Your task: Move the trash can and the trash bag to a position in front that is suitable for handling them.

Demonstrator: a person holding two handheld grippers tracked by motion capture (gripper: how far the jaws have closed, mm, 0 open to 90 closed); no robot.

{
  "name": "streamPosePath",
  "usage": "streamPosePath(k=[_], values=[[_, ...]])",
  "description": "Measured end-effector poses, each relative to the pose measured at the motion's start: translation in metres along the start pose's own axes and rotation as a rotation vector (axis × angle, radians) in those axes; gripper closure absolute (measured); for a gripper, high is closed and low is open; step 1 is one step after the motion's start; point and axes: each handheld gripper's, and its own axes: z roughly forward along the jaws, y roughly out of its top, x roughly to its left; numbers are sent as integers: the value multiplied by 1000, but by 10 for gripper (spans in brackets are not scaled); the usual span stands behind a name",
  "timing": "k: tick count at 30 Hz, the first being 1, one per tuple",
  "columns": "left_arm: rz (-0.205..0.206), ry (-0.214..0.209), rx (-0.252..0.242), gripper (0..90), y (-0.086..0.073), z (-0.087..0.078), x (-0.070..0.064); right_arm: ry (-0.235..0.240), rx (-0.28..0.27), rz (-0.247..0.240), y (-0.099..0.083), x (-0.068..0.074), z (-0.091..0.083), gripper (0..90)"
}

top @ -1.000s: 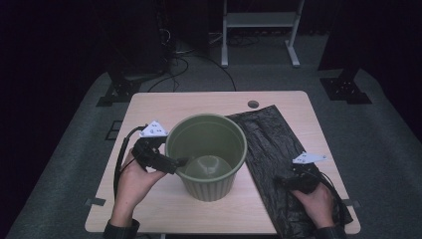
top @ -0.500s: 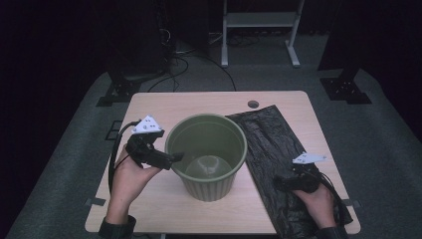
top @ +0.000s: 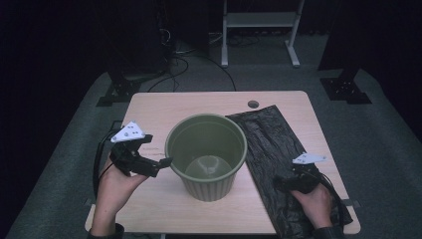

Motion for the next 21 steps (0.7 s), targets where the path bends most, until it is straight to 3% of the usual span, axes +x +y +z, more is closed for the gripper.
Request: streamPosePath(k=[8,21], values=[[-15,4,23,0,-23,-5,-3,1,0,0,0,0,0,103],[-33,24,40,0,-67,12,2,5,0,-5,0,0,0,103]])
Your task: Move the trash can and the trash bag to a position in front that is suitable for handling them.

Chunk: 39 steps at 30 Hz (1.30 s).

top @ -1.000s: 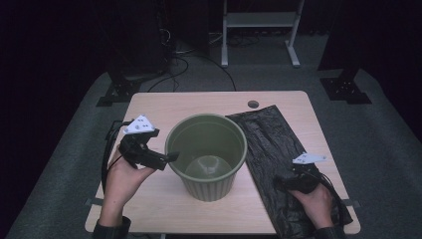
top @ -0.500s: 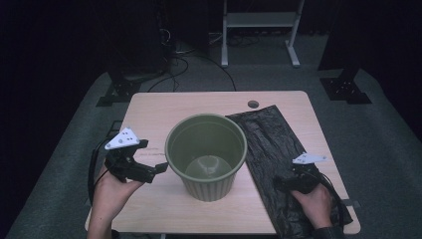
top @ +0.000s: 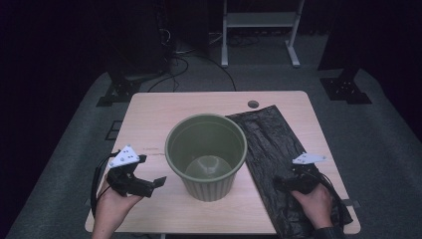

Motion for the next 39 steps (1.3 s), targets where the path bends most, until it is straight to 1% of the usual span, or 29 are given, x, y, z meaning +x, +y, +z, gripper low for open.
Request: streamPosePath(k=[2,4,5,8,12,14,17,19,22,23,30,31,39], values=[[0,3,2,0,-5,4,1,0,0,-1,0,0,0,103],[5,15,8,0,-10,9,1,1,0,-1,0,0,0,103],[3,15,11,0,-13,11,1,1,0,-1,0,0,0,103],[13,10,16,0,-21,18,3,2,0,-2,0,0,0,103],[11,14,15,0,-31,27,6,3,0,-3,0,0,0,103],[8,20,19,0,-35,31,7,5,0,-3,0,0,0,103],[16,28,24,0,-40,37,10,5,-1,-3,0,0,0,103],[9,29,19,0,-44,41,12,5,0,-3,0,0,0,103],[15,30,25,0,-50,50,13,5,0,-4,0,0,0,103],[13,30,23,0,-51,52,14,6,-1,-4,0,0,0,102],[18,23,61,0,-60,71,15,7,-1,-7,0,0,0,103],[23,26,65,0,-61,73,15,7,-1,-8,0,0,0,103],[23,33,76,0,-68,84,18,8,-1,-9,0,1,0,103]])
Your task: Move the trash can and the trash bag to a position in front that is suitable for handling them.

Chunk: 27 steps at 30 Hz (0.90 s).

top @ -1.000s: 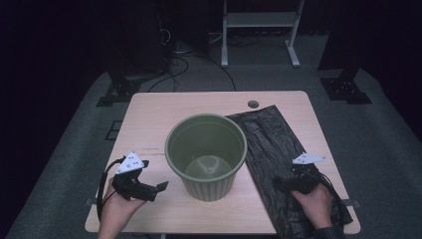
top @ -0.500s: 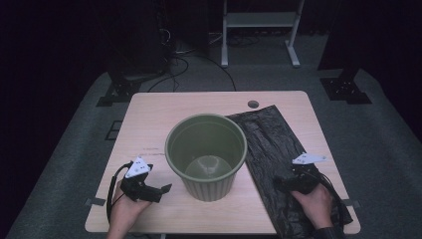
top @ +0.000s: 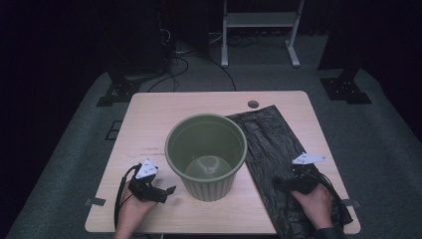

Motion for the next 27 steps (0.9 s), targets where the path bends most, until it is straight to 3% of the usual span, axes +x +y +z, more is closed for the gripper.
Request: streamPosePath(k=[12,27], values=[[24,-9,74,0,-4,19,0,5,0,-3,0,0,0,103],[10,0,73,0,-4,19,1,8,1,-7,-1,1,-1,103]])
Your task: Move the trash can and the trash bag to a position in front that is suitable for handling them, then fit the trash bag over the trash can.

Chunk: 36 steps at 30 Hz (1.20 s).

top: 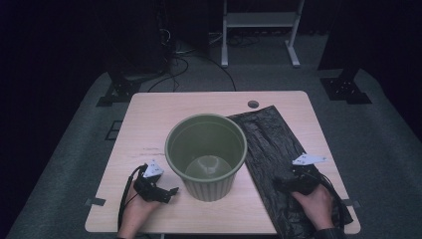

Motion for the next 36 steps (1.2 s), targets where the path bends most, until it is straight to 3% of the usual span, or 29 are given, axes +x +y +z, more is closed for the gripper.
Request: streamPosePath(k=[4,7,11,13,16,24,33,36], values=[[0,0,0,0,0,0,0,7,-7,-6,-1,0,-1,144],[1,0,1,0,0,0,0,18,-26,-18,-2,1,-4,265],[0,0,0,0,0,0,0,35,-51,-28,-4,3,-7,527],[0,0,0,0,0,0,0,31,-59,-17,-5,2,-9,739],[0,0,0,0,0,0,0,49,-59,-6,-6,-2,-9,893],[0,0,0,0,0,0,0,127,-52,-16,-4,-2,-7,900],[1,0,0,0,0,0,0,234,-46,-73,7,22,1,900],[1,0,0,0,0,0,0,251,-35,-96,9,28,4,880]])
